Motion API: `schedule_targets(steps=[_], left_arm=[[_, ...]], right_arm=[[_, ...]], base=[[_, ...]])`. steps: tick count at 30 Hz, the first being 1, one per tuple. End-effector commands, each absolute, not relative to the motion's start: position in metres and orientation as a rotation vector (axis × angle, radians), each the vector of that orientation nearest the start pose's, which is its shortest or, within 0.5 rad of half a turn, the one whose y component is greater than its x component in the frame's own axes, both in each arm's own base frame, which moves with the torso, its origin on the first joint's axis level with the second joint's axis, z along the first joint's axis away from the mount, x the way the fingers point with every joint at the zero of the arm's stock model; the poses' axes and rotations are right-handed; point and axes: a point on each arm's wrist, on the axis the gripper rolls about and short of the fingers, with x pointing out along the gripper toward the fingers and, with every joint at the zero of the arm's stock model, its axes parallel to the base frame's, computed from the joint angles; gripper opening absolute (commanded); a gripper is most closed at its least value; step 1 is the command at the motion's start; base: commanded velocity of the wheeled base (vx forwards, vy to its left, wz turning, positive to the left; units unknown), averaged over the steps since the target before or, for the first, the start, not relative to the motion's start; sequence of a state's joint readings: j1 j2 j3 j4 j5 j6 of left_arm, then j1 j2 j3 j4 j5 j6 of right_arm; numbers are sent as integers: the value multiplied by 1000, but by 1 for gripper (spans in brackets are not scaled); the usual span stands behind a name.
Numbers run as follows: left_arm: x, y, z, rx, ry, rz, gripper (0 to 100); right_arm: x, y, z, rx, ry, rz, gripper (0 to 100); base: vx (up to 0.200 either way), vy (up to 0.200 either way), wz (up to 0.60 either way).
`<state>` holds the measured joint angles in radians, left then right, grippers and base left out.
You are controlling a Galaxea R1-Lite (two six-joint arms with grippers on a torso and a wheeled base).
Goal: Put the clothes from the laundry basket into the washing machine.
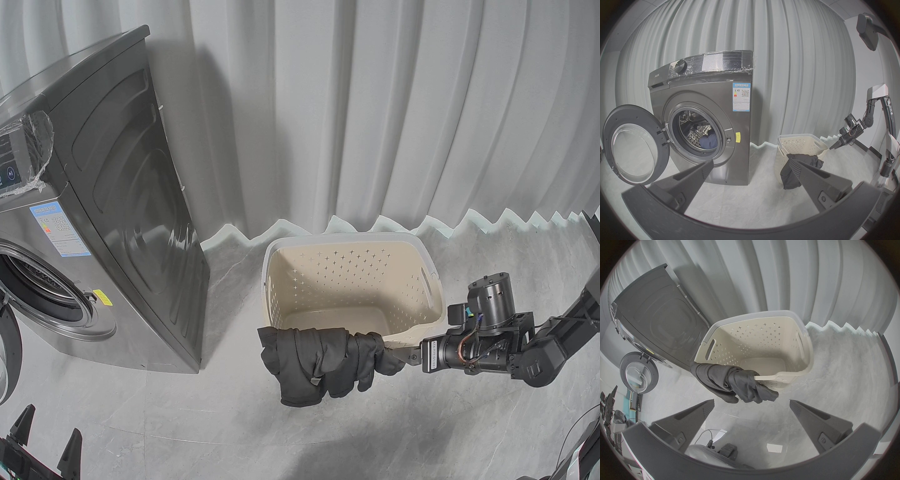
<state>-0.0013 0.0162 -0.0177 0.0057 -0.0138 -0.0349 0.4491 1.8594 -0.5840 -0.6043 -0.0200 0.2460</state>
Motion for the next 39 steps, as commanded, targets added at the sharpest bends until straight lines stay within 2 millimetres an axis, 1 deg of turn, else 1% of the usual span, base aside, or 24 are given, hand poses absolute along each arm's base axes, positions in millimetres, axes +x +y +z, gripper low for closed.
schedule_targets(steps=[1,5,9,14,22,28,32,39], left_arm=[[-23,0,75,-35,8,-15,100],[-23,0,75,-35,6,-15,100],[-23,0,75,-35,8,-15,100],[-23,0,75,-35,6,-15,100],[-23,0,75,-35,6,-15,100],[-23,0,75,-35,8,-15,100],[-23,0,75,-37,8,-15,100],[-23,0,75,-37,8,-15,100]], right_arm=[[267,141,59,70,736,332,100],[273,149,45,54,764,325,100],[277,155,42,62,769,327,100],[283,165,33,54,785,339,100],[295,173,18,47,807,335,100],[312,183,4,74,812,323,100],[322,194,-6,105,811,319,100],[342,201,-18,127,791,308,100]], base=[[0,0,0],[0,0,0],[0,0,0],[0,0,0],[0,0,0],[0,0,0],[0,0,0],[0,0,0]])
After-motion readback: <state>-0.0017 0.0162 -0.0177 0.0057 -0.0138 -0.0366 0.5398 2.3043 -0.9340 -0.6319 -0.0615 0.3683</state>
